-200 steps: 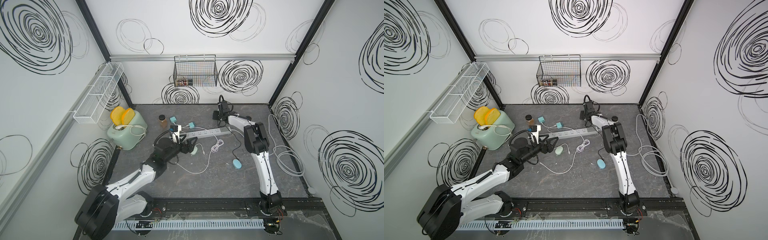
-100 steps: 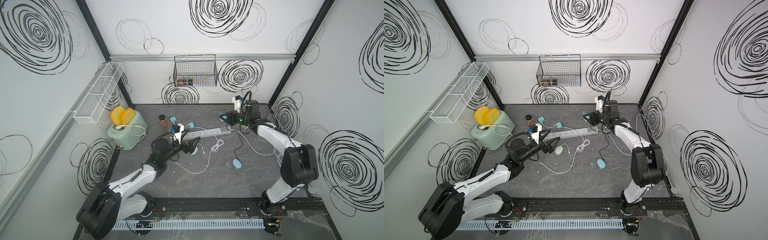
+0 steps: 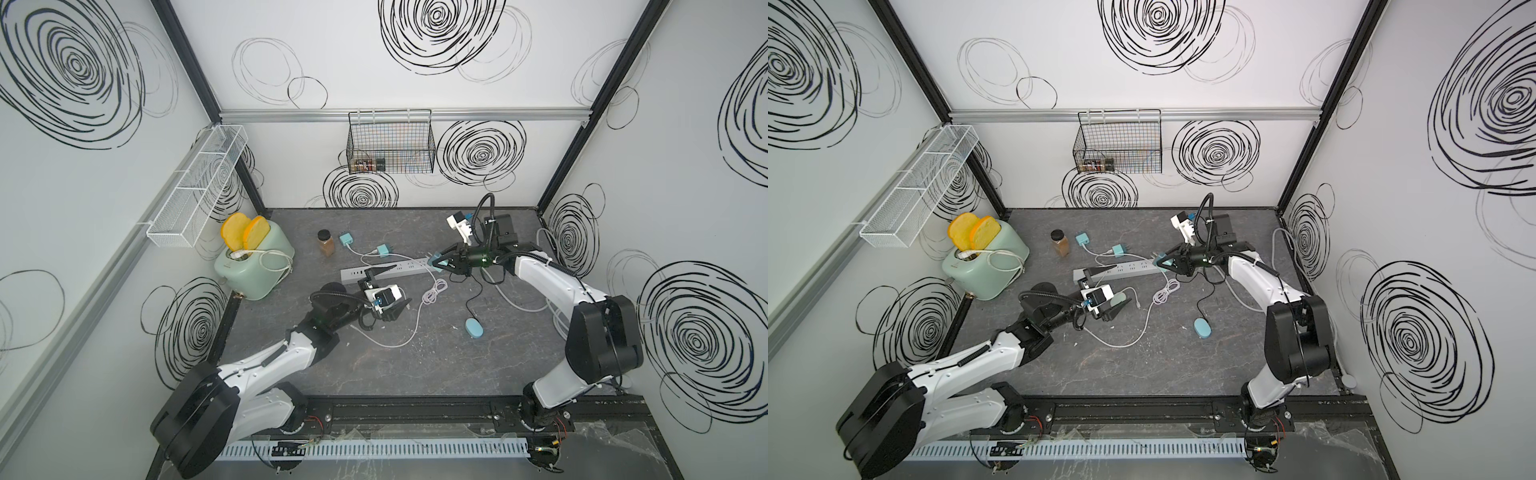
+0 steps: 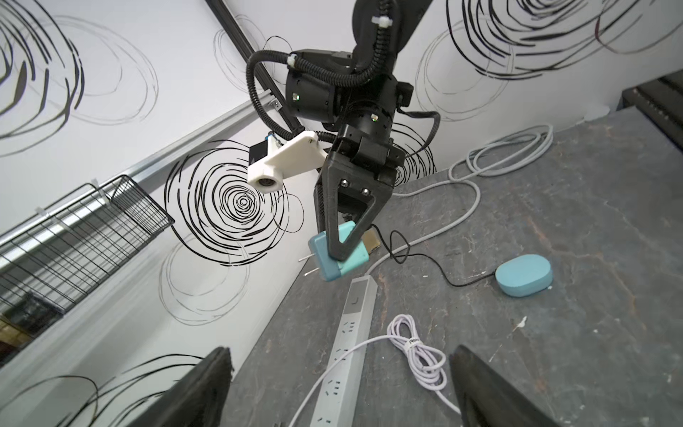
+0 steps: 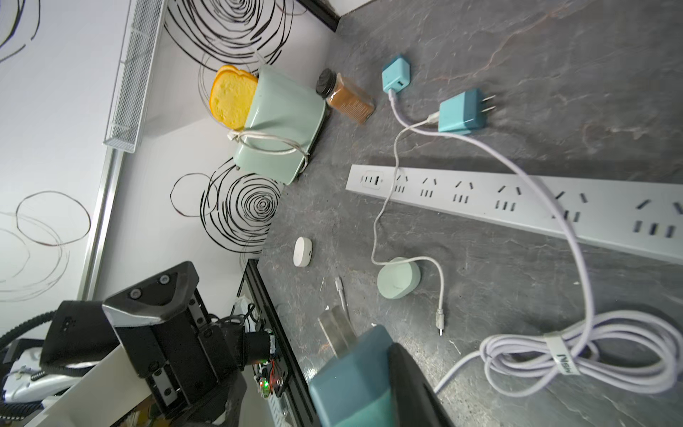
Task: Charge the bluetooth headset
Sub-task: Pick up the plug from the center of the board.
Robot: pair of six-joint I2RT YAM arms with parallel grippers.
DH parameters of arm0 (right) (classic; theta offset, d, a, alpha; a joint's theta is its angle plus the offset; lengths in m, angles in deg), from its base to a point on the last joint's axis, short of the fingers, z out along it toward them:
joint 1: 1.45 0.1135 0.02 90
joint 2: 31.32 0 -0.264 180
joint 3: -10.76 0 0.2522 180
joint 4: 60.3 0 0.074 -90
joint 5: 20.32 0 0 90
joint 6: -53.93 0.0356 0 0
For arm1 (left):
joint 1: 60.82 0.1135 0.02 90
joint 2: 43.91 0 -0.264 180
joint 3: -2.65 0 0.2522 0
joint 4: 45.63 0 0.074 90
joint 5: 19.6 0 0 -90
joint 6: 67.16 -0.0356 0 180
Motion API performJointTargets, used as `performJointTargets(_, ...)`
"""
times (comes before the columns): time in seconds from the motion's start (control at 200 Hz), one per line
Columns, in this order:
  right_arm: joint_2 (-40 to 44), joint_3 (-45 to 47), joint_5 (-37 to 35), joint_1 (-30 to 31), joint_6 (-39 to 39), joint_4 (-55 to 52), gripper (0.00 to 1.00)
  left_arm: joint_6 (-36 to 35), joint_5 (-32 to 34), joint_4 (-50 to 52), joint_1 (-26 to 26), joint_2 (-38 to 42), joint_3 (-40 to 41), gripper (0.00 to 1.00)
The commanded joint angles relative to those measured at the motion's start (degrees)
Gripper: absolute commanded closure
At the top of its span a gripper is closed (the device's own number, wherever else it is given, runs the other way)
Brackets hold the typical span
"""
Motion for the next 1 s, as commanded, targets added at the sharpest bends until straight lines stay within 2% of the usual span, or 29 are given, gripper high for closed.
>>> performJointTargets(0.0, 3.1, 0.3, 0.8, 1.2, -6.0, -3.0, 0.85, -19.4, -1.1, 1.7, -0.1, -1.4, -2.7, 0.05)
performJointTargets(0.145, 3.5, 0.6, 0.4, 2.4, -9.8, -5.0, 0.86, -26.7, -3.0, 1.3, -1.1, -2.3, -2.9, 0.06)
performJointTargets(0.26, 3.5, 0.8, -0.7, 4.0, -11.4, -5.3, 0.86, -29.7, 1.1, -1.7, -3.7, -5.1, -3.6, 0.06)
performJointTargets(0.38, 3.1, 0.6, -1.9, 4.8, -12.3, -5.9, 0.86, -34.6, 2.9, 0.5, -5.3, -7.8, -6.1, 0.11)
performJointTargets(0.505, 3.2, 0.4, -2.6, 5.5, -13.4, -7.0, 0.87, -36.7, 3.6, -4.0, -5.7, -9.4, -6.3, 0.13)
performJointTargets(0.755, 4.1, 1.6, -2.5, 5.7, -15.1, -6.8, 0.87, -43.3, 5.1, 0.8, -5.6, -9.8, -9.4, 0.17)
performJointTargets(0.865, 4.6, 2.1, -2.1, 5.9, -16.1, -6.8, 0.88, -52.7, 4.3, 7.6, -5.3, -9.7, -10.2, 0.3)
performJointTargets(0.996, 6.0, 3.7, -1.5, 6.1, -16.9, -5.2, 0.89, -54.0, 4.5, 7.7, -5.1, -10.1, -10.1, 0.29)
